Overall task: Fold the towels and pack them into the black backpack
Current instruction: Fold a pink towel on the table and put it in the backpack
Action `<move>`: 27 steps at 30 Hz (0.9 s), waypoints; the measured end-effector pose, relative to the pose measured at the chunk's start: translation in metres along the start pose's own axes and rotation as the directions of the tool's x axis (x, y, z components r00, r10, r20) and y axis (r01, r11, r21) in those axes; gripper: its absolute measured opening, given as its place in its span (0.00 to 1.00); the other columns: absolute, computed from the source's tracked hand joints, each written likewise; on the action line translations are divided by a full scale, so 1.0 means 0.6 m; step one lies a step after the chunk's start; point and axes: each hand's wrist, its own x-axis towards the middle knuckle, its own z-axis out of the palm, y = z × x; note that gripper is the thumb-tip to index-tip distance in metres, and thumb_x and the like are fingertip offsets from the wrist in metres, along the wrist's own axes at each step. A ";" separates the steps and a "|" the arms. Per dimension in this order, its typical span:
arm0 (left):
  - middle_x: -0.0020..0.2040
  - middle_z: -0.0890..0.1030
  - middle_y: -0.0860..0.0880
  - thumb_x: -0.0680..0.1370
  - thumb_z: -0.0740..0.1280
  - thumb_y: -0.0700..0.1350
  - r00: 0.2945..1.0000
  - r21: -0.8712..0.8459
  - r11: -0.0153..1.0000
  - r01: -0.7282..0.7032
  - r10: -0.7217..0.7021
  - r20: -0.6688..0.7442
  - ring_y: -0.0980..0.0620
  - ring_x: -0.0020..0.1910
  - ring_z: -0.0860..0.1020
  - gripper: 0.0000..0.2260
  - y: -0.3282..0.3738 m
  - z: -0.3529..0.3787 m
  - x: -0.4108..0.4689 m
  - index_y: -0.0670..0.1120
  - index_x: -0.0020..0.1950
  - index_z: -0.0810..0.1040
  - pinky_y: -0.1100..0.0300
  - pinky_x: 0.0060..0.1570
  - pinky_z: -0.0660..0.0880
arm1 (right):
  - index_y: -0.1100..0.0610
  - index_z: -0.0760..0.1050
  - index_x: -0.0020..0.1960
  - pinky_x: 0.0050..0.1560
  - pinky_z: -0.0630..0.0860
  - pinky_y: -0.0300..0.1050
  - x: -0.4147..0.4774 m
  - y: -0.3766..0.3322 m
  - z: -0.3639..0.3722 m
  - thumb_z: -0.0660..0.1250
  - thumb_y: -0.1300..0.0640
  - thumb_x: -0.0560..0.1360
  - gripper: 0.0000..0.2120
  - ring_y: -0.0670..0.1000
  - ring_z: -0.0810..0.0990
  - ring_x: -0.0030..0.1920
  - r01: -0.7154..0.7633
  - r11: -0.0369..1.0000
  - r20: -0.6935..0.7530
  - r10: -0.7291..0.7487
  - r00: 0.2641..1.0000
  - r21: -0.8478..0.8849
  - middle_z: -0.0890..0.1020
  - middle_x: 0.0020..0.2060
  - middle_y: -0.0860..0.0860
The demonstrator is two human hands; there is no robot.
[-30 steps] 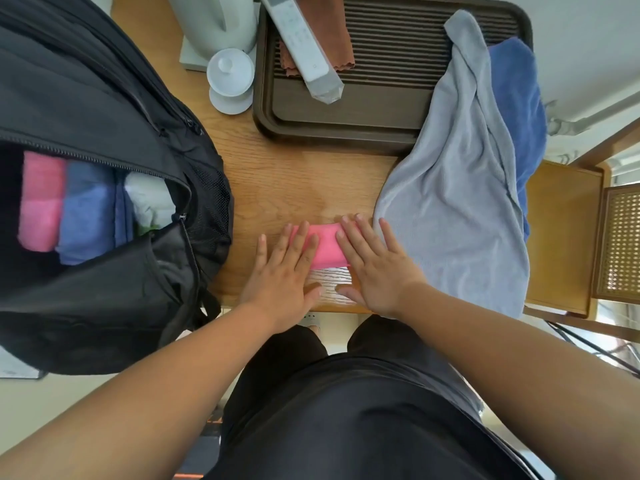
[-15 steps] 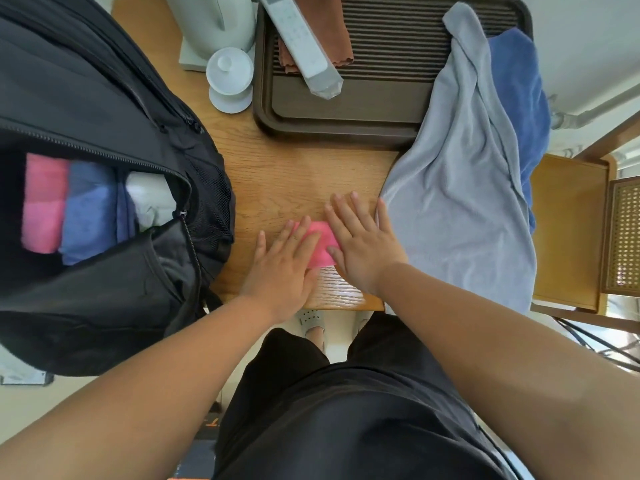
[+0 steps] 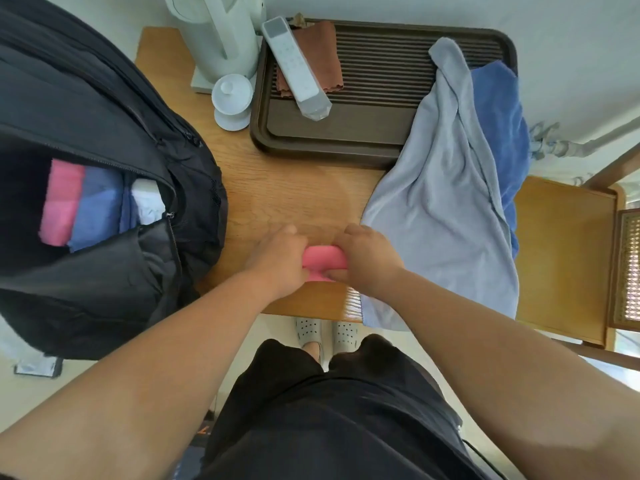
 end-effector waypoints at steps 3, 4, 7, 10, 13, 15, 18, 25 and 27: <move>0.48 0.77 0.50 0.72 0.74 0.54 0.998 -0.175 0.983 0.056 -0.054 0.016 0.50 0.44 0.75 0.13 0.012 -0.017 -0.032 0.49 0.50 0.77 0.55 0.39 0.73 | 0.50 0.76 0.49 0.43 0.77 0.47 -0.016 0.002 -0.039 0.77 0.44 0.66 0.17 0.51 0.77 0.44 -0.083 0.941 0.040 0.074 0.996 0.328 0.76 0.44 0.47; 0.47 0.79 0.51 0.71 0.74 0.53 0.996 -0.253 0.964 0.087 -0.087 0.011 0.50 0.43 0.77 0.13 0.015 -0.026 -0.044 0.50 0.50 0.76 0.54 0.39 0.76 | 0.50 0.75 0.47 0.41 0.77 0.49 -0.020 0.002 -0.051 0.78 0.45 0.64 0.18 0.52 0.78 0.43 -0.105 0.907 0.053 0.091 0.994 0.409 0.78 0.42 0.48; 0.45 0.79 0.53 0.71 0.76 0.50 0.983 -0.430 0.892 0.141 -0.179 -0.048 0.52 0.43 0.79 0.13 0.022 -0.062 -0.080 0.51 0.51 0.76 0.54 0.39 0.79 | 0.52 0.76 0.46 0.41 0.79 0.54 -0.027 -0.015 -0.086 0.81 0.50 0.63 0.18 0.54 0.81 0.42 -0.094 0.770 0.065 0.068 0.996 0.631 0.82 0.42 0.54; 0.46 0.80 0.54 0.72 0.74 0.45 0.963 -0.592 0.786 0.178 -0.263 -0.059 0.54 0.44 0.80 0.13 0.022 -0.096 -0.111 0.51 0.55 0.78 0.58 0.39 0.78 | 0.50 0.77 0.55 0.39 0.81 0.48 -0.032 -0.057 -0.122 0.81 0.51 0.66 0.21 0.52 0.82 0.46 -0.038 0.658 -0.014 0.073 0.997 0.752 0.82 0.45 0.51; 0.48 0.85 0.52 0.73 0.75 0.44 0.960 -0.748 0.646 0.154 -0.277 -0.041 0.51 0.48 0.83 0.13 0.007 -0.125 -0.142 0.51 0.56 0.81 0.48 0.49 0.82 | 0.45 0.75 0.61 0.46 0.82 0.43 -0.034 -0.117 -0.157 0.81 0.50 0.66 0.27 0.47 0.82 0.51 -0.015 0.428 -0.076 0.193 0.978 0.904 0.81 0.52 0.47; 0.50 0.86 0.53 0.73 0.76 0.43 0.959 -0.825 0.559 0.087 -0.270 -0.081 0.53 0.48 0.84 0.14 -0.008 -0.150 -0.168 0.53 0.57 0.81 0.50 0.49 0.83 | 0.46 0.73 0.64 0.53 0.82 0.50 -0.031 -0.157 -0.172 0.81 0.50 0.67 0.29 0.50 0.81 0.56 0.024 0.269 -0.079 0.197 0.977 0.963 0.80 0.57 0.48; 0.50 0.85 0.54 0.73 0.77 0.43 0.946 -0.876 0.482 0.000 -0.284 -0.156 0.56 0.46 0.84 0.15 -0.034 -0.180 -0.207 0.55 0.57 0.79 0.54 0.46 0.83 | 0.49 0.73 0.66 0.54 0.82 0.52 -0.029 -0.218 -0.181 0.75 0.50 0.74 0.23 0.52 0.82 0.58 -0.029 0.090 0.024 0.058 0.998 0.995 0.82 0.59 0.50; 0.35 0.81 0.54 0.73 0.76 0.55 0.803 -0.599 0.801 0.007 -0.361 -0.474 0.57 0.35 0.79 0.12 -0.210 -0.199 -0.280 0.51 0.38 0.77 0.64 0.35 0.74 | 0.53 0.74 0.65 0.54 0.82 0.56 0.003 -0.388 -0.145 0.67 0.51 0.80 0.15 0.53 0.84 0.54 -0.155 0.320 0.151 0.038 0.988 0.935 0.85 0.54 0.52; 0.29 0.73 0.54 0.78 0.70 0.53 0.750 -0.426 0.904 -0.043 -0.252 -0.611 0.56 0.30 0.73 0.17 -0.276 -0.196 -0.292 0.52 0.32 0.70 0.64 0.31 0.64 | 0.55 0.73 0.65 0.58 0.80 0.59 0.018 -0.432 -0.138 0.66 0.51 0.80 0.16 0.54 0.83 0.55 -0.217 0.391 0.194 0.099 0.976 0.894 0.83 0.55 0.53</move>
